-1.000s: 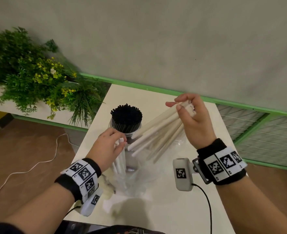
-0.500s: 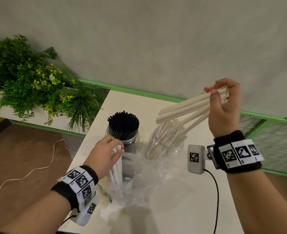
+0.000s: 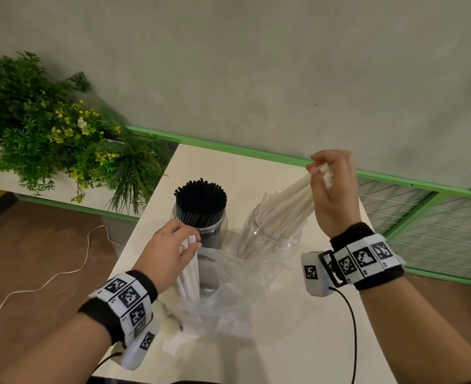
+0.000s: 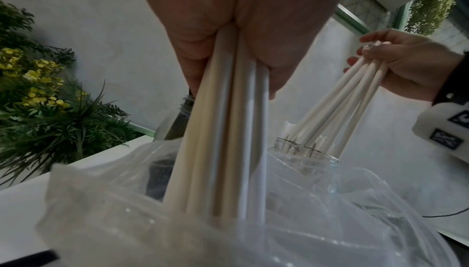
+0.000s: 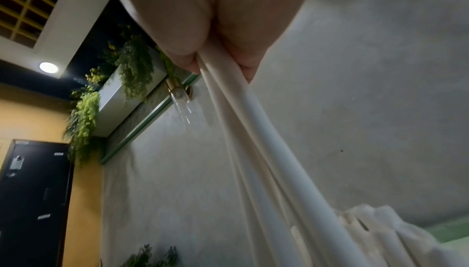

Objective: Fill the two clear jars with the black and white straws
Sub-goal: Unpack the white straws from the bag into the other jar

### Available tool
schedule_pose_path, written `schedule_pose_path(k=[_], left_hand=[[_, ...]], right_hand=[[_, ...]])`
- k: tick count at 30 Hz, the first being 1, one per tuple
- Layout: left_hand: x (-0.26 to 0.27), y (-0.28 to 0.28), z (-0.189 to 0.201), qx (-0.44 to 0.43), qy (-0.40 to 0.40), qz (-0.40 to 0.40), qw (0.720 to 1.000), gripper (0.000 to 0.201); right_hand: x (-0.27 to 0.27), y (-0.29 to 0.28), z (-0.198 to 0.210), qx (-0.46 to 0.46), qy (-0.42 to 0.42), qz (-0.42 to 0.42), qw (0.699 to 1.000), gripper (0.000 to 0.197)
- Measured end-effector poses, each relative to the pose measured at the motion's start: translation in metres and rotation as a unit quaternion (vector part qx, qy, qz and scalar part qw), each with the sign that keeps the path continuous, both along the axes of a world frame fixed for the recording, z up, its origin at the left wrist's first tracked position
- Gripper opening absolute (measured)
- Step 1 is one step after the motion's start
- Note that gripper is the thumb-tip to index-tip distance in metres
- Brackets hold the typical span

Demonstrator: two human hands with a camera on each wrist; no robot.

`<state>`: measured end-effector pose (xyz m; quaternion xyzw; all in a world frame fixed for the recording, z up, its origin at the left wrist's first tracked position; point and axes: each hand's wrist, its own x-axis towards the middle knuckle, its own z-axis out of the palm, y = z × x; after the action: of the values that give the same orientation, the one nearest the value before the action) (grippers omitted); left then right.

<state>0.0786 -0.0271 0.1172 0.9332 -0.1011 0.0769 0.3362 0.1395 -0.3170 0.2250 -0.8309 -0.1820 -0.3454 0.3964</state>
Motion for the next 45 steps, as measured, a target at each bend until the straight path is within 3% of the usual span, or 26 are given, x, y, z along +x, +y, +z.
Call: schedule_pose_path(k=[5,9,16,21,25,28,32,36,41,45], left_hand=[[0.0,-0.001,0.001,-0.003,0.0,-0.006,1.0,0.006],[-0.001,-0.001,0.0,-0.002,-0.002,-0.006,1.0,0.007],[-0.002,-0.001,0.001,-0.002,-0.007,-0.006,1.0,0.007],[-0.003,-0.002,0.001,-0.003,-0.002,-0.007,1.0,0.008],[-0.004,-0.002,0.001,0.0,0.0,-0.009,1.0,0.009],[-0.006,-0.002,0.002,-0.001,0.001,-0.009,1.0,0.009],[-0.008,-0.003,0.004,-0.002,-0.002,-0.002,1.0,0.007],[-0.008,-0.004,0.005,0.0,0.0,0.001,1.0,0.006],[-0.006,-0.004,0.005,0.0,0.002,0.001,1.0,0.005],[-0.006,-0.002,0.004,-0.001,0.002,-0.001,1.0,0.005]], right_hand=[[0.009,0.01,-0.014,0.009,0.048,0.034,0.998,0.019],[0.018,0.008,-0.035,0.04,0.159,0.048,0.985,0.016],[0.023,-0.004,-0.055,-0.067,0.311,0.073,0.945,0.01],[0.022,-0.006,-0.057,-0.096,0.283,0.06,0.952,0.023],[0.026,-0.006,-0.059,-0.221,0.317,0.032,0.922,0.026],[0.027,-0.011,-0.059,-0.188,0.316,0.023,0.93,0.015],[0.024,-0.018,-0.058,-0.157,0.225,0.0,0.962,0.005],[0.013,-0.015,-0.066,-0.129,0.191,-0.004,0.973,0.022],[0.001,-0.022,-0.088,-0.248,0.275,0.034,0.928,0.043],[0.008,-0.028,-0.098,-0.405,0.227,0.033,0.885,0.064]])
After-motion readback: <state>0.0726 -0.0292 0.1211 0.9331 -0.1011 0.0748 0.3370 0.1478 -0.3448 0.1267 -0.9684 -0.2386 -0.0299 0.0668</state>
